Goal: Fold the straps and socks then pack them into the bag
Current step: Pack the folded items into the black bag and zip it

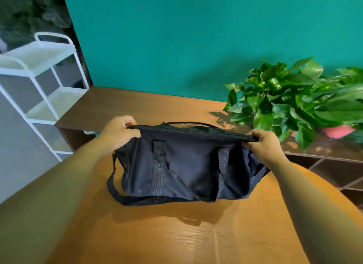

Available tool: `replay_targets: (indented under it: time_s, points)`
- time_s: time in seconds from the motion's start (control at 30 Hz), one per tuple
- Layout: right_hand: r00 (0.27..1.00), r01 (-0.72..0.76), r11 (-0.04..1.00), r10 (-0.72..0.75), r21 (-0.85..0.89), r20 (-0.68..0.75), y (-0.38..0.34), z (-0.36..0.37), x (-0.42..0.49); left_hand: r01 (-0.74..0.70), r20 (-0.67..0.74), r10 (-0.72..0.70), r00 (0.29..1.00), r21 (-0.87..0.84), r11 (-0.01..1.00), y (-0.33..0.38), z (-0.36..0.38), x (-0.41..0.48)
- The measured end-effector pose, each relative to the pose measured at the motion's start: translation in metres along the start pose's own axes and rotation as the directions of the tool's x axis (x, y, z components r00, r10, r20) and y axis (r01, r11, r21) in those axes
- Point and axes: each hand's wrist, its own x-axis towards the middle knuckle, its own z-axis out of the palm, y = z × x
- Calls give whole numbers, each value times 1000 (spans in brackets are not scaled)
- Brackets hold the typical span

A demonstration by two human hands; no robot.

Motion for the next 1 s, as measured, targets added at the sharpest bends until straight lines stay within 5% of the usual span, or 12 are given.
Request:
replay_targets:
  time_s: [0.67,1.0]
  points:
    - [978,-23,994,44,109,-202,-155,-45,196,-62,-250,42,967,-74,995,130,-128,163]
    - [983,-150,989,150,11,-107,-107,35,253,89,-208,-103,973,-75,993,49,-55,241]
